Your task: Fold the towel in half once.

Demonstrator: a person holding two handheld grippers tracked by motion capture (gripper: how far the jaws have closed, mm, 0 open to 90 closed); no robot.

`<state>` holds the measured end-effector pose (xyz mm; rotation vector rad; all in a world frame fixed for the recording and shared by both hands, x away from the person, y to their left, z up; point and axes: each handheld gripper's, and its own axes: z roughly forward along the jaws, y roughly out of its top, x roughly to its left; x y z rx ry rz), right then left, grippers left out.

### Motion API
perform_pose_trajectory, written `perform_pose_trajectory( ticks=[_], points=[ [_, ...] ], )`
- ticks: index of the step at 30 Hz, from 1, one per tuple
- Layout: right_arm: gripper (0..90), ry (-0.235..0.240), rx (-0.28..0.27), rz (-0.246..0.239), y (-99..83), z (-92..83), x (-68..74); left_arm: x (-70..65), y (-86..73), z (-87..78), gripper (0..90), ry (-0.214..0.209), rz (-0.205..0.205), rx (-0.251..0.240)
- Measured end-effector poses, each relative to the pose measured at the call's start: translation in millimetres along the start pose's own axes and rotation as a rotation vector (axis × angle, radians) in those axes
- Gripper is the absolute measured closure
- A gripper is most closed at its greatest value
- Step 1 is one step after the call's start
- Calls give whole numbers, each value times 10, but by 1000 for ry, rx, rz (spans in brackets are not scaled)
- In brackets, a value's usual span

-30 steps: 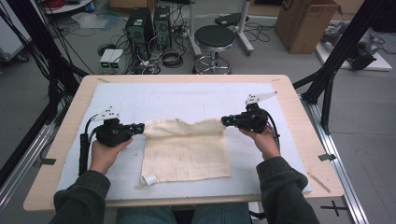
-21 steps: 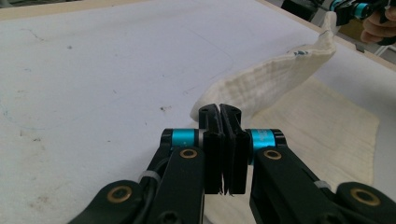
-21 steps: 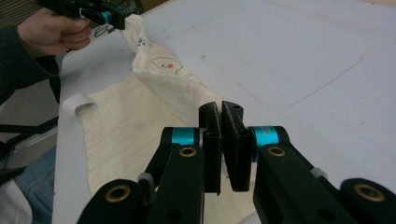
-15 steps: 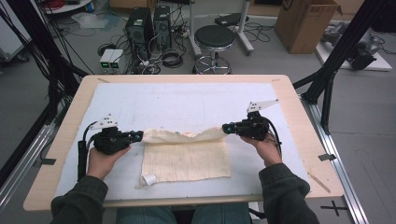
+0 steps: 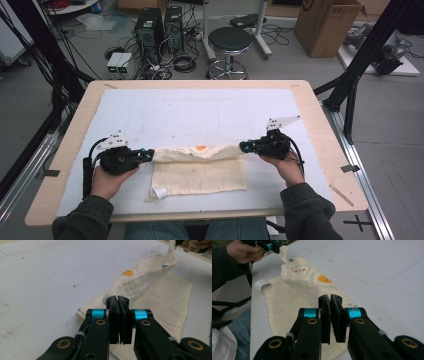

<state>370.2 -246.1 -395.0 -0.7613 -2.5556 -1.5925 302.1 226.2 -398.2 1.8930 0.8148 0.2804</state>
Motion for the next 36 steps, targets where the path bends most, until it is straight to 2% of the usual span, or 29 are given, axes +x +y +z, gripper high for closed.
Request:
perform_pose_trajectory(
  ticks=[4,12,19,26,36],
  points=[
    [865,-8,3,2,-61,-10,31,-49,-72,-20,874,-3,1,10],
    [864,-5,43,-21,-168,22,139,-112,-260,-78,874,-17,-11,23],
    [864,-6,49,-16,-281,29,188,-191,-347,-120,873,-48,18,26],
    [864,-11,67,-4,-381,7,213,-264,-415,-111,870,-68,26,48],
    [862,-4,83,-3,-455,24,246,-315,-476,-85,869,-82,51,83]
  ],
)
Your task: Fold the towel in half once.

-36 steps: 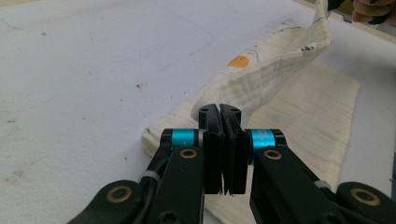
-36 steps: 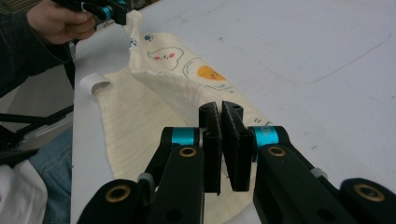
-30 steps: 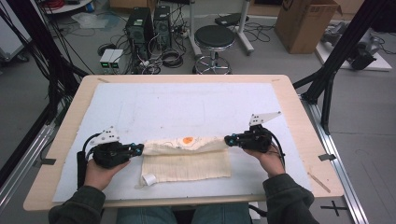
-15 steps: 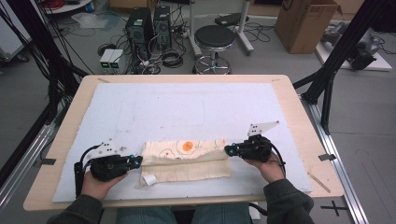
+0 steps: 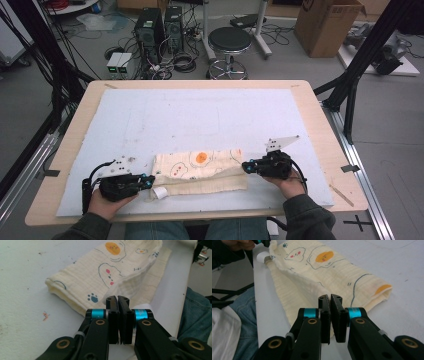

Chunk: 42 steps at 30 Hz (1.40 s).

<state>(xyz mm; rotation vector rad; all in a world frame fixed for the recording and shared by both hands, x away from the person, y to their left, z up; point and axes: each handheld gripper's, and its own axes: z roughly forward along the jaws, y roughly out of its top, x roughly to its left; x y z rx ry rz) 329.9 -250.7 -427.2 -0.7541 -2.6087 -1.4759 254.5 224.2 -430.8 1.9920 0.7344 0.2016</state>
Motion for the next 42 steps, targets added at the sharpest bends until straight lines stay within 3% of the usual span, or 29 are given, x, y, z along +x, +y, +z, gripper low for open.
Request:
perform_pose_trajectory(
  ticks=[3,9,12,15,19,21,25,32,39,42],
  points=[
    [850,5,2,-6,-11,16,14,-13,-7,-7,847,-17,4,7],
    [713,35,-25,-4,-4,-52,79,-17,32,-81,630,-63,-14,-50],
    [697,52,-57,-26,23,-119,148,-17,60,-106,626,-74,-20,-83],
    [706,60,-66,-37,32,-122,186,-26,70,-49,688,-74,-9,-62],
    [773,69,-6,-49,7,-6,201,-56,61,64,853,-85,23,-10],
    [799,63,41,-72,-6,66,209,-61,55,106,859,-84,32,16],
    [814,62,101,-68,-45,157,209,-65,25,152,859,-89,53,75],
    [814,42,157,-69,-126,175,201,-48,-42,181,836,-81,63,146],
    [767,29,163,-79,-165,162,215,-43,-37,126,770,-91,70,136],
    [735,40,126,-99,-110,120,229,-34,23,65,736,-97,50,71]
  ],
)
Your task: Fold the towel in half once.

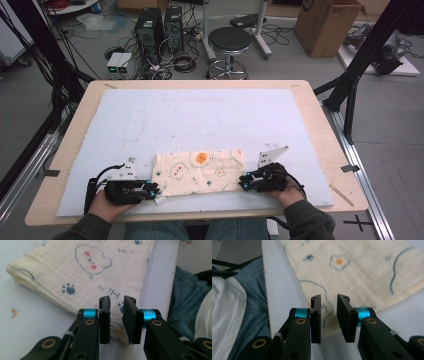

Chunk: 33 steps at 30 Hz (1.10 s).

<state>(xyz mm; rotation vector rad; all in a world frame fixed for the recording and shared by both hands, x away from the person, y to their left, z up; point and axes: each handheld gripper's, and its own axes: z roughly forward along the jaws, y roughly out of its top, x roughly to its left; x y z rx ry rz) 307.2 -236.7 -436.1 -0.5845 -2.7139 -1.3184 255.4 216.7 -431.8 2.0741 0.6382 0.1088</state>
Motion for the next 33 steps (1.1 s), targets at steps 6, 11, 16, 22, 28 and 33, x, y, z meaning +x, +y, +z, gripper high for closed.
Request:
perform_pose_trajectory(
  ticks=[6,11,16,22,28,33],
  points=[
    [783,-67,-78,-4,227,-115,-130,131,206,35,814,70,-26,-64],
    [807,-145,-91,23,411,-49,-336,349,299,151,789,186,-76,-83],
    [736,-199,-100,83,483,62,-574,585,337,205,709,246,-131,-78],
    [651,-191,-72,159,433,151,-765,719,333,342,601,244,-198,-36],
    [668,-162,-50,185,390,188,-833,764,296,375,712,210,-218,-7],
    [795,-144,-29,184,349,241,-885,752,292,391,839,208,-192,20]
  ],
)
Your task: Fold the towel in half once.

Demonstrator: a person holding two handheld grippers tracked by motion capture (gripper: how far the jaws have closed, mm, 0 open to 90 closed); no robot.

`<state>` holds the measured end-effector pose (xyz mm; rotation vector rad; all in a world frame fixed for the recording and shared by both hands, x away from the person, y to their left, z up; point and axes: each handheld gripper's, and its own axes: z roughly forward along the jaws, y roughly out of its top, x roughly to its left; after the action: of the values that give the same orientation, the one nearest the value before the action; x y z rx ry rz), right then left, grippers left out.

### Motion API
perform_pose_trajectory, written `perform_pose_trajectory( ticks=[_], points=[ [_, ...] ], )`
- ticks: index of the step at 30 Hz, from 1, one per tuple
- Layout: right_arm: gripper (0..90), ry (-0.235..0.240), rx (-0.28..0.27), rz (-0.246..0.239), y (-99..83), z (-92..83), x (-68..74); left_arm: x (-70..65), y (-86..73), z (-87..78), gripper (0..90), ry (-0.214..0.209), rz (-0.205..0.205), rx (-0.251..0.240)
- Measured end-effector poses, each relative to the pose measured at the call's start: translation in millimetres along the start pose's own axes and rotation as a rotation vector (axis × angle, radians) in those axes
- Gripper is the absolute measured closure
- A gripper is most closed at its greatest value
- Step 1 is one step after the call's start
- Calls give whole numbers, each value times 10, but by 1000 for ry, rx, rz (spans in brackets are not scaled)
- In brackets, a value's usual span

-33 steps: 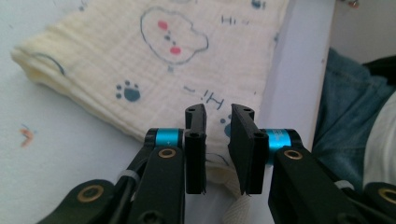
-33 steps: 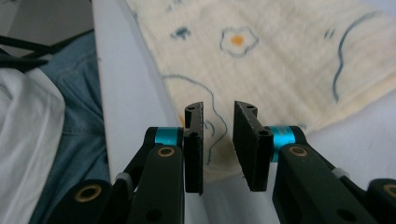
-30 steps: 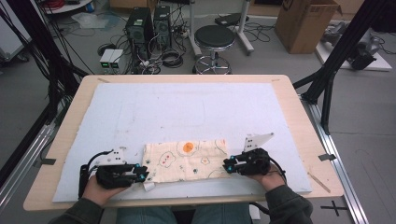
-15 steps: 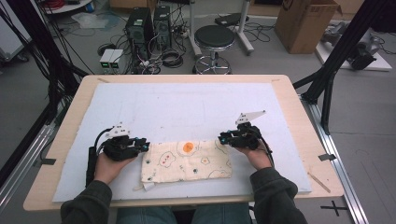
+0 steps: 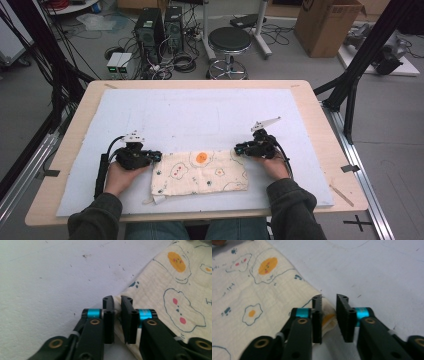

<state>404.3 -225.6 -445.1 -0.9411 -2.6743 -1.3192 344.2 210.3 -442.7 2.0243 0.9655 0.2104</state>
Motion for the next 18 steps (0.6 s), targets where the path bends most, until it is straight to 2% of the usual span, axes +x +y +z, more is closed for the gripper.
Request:
perform_pose_trajectory(
  ticks=[3,6,7,13,18],
  points=[
    [848,0,3,-19,3,-7,20,-4,-1,-4,857,18,1,-11],
    [856,-13,4,-27,5,-31,27,-13,-6,-12,862,34,-3,-23],
    [857,-19,4,-26,5,-44,26,-9,-6,-21,863,40,7,-19],
    [861,-47,-3,-29,5,-125,52,-42,9,-37,865,55,3,-56],
    [861,-74,-20,-46,12,-161,59,-48,10,-9,865,77,9,-53]
  ],
)
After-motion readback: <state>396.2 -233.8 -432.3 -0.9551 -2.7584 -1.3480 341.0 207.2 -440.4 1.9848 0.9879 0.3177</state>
